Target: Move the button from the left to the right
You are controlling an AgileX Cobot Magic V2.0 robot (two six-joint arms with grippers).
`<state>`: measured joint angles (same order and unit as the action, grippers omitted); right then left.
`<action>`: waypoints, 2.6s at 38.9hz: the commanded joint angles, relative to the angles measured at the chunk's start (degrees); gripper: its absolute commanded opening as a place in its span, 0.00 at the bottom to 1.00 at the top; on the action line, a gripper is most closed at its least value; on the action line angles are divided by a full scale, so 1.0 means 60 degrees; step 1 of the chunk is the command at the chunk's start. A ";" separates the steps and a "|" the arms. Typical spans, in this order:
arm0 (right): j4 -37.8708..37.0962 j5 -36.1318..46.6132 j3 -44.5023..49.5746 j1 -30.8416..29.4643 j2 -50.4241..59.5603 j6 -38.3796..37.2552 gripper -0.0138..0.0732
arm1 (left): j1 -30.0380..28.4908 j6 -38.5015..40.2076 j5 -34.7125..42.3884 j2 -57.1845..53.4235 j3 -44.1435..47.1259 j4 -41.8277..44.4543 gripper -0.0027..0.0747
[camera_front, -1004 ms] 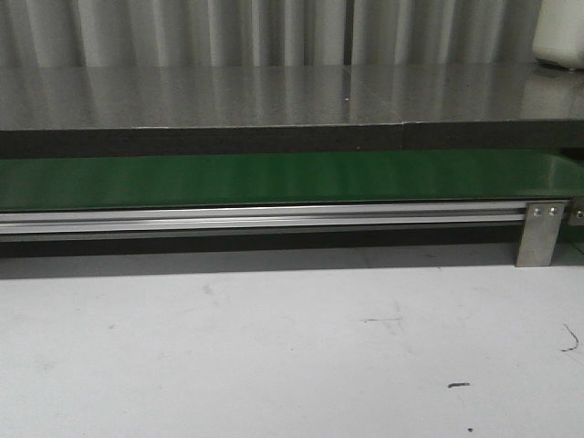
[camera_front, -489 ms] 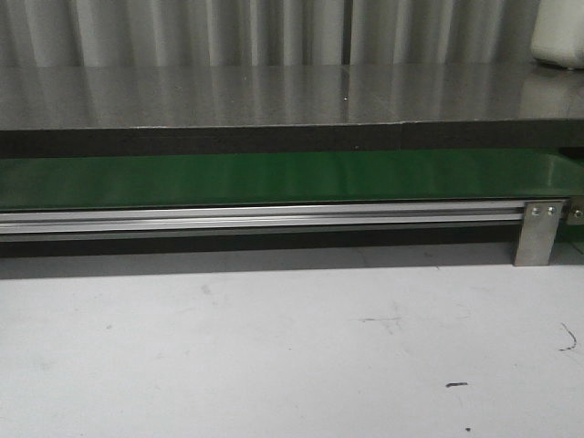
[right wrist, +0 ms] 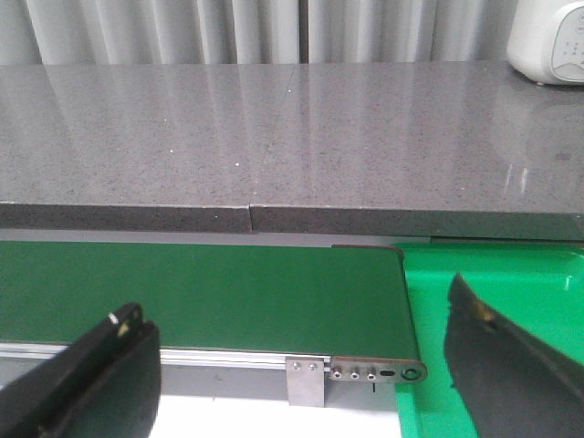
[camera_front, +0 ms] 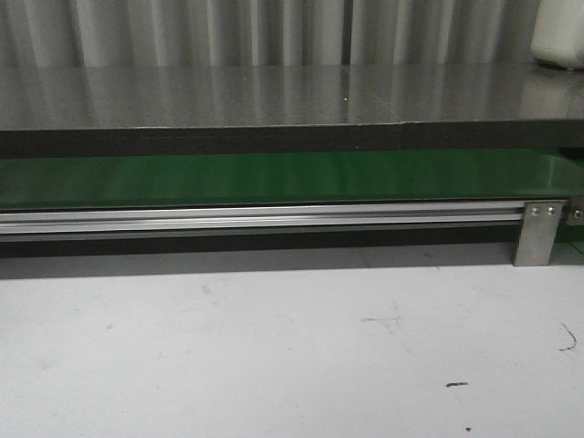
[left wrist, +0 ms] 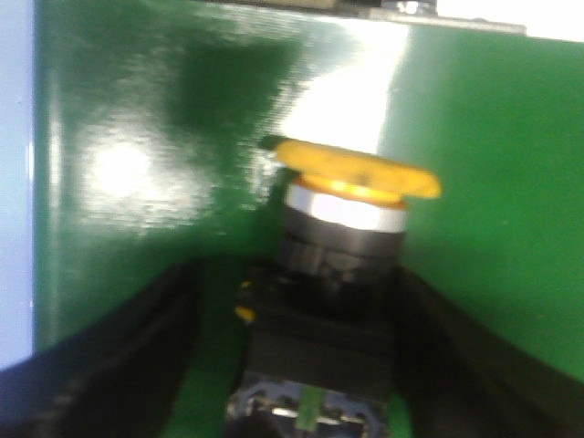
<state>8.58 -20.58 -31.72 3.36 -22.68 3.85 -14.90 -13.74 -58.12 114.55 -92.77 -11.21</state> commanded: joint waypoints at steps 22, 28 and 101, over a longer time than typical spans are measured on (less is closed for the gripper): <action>0.0061 0.0751 -0.0341 -0.0041 -0.0133 0.0037 0.90 | 0.0797 -0.0419 -0.0818 -0.2726 -0.0991 -0.0529 0.01; 0.0061 0.0751 -0.0341 -0.0041 -0.0133 0.0037 0.90 | 0.1448 -0.0419 -0.0728 -0.3292 -0.0758 -0.0376 0.01; 0.0061 0.0751 -0.0341 -0.0041 -0.0133 0.0037 0.90 | 0.2533 0.0456 0.8176 -1.7769 1.2330 0.0102 0.01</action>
<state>8.58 -20.58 -31.72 3.36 -22.68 3.85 -0.19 -11.73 -14.04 7.46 -17.41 -9.83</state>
